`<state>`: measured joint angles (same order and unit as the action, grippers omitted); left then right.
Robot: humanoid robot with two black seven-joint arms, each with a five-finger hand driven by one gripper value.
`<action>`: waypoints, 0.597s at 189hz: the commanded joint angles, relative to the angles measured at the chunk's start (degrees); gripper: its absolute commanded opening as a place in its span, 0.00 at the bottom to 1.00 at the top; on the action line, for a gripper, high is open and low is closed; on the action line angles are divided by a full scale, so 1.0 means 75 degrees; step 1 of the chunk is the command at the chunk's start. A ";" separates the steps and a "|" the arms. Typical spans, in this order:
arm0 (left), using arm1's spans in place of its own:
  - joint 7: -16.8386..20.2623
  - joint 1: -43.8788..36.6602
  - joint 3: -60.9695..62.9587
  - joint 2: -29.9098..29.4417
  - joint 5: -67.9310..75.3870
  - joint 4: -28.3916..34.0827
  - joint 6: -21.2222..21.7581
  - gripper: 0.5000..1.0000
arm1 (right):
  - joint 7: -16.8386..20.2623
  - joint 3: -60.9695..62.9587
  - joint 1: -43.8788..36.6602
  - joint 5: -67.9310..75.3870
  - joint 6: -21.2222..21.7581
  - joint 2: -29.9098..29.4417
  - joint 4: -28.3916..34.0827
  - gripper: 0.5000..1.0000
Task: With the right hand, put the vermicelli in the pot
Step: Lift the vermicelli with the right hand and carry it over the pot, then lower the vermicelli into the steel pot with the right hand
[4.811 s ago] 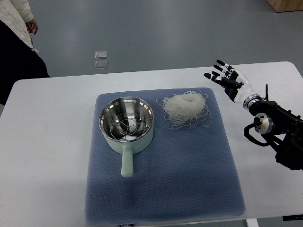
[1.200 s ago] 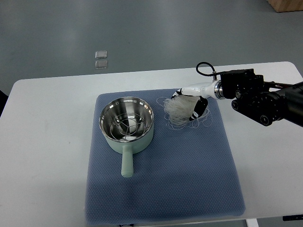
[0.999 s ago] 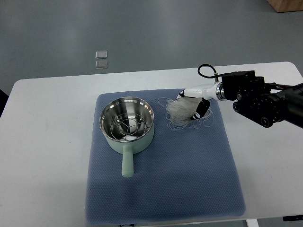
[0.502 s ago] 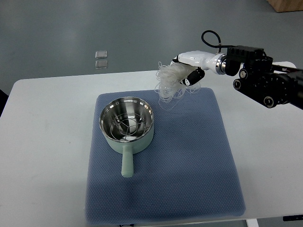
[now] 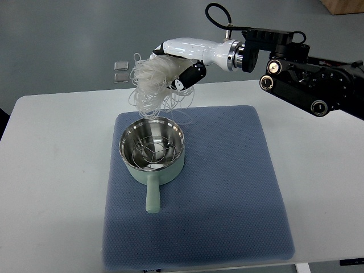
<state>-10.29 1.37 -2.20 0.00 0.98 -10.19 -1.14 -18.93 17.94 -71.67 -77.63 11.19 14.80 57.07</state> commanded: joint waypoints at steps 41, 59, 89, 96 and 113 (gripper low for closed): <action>0.0000 -0.0007 0.0000 0.0000 0.0010 -0.0012 0.0000 1.00 | -0.0323 -0.0107 0.0380 -0.0102 0.0243 -0.0638 0.0067 0.00; 0.0000 0.0005 0.0000 0.0000 0.0010 -0.0012 0.0000 1.00 | -0.0323 -0.0107 0.0568 -0.0102 0.0231 -0.0591 0.0008 0.00; 0.0000 -0.0007 0.0000 0.0000 0.0010 -0.0012 0.0000 1.00 | -0.0359 -0.0071 0.0896 -0.0079 0.0032 -0.0462 0.0008 0.69; 0.0000 0.0005 0.0000 0.0000 0.0010 -0.0012 0.0000 1.00 | -0.0359 -0.0025 0.0966 -0.0067 -0.0015 -0.0439 0.0008 0.74; 0.0000 -0.0007 0.0000 0.0000 0.0010 -0.0012 0.0000 1.00 | -0.0370 0.0034 0.1037 -0.0032 -0.0109 -0.0287 0.0008 0.78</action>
<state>-10.29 1.39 -2.19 0.00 1.05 -10.29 -1.14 -21.56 17.71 -64.65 -78.18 11.18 11.62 57.13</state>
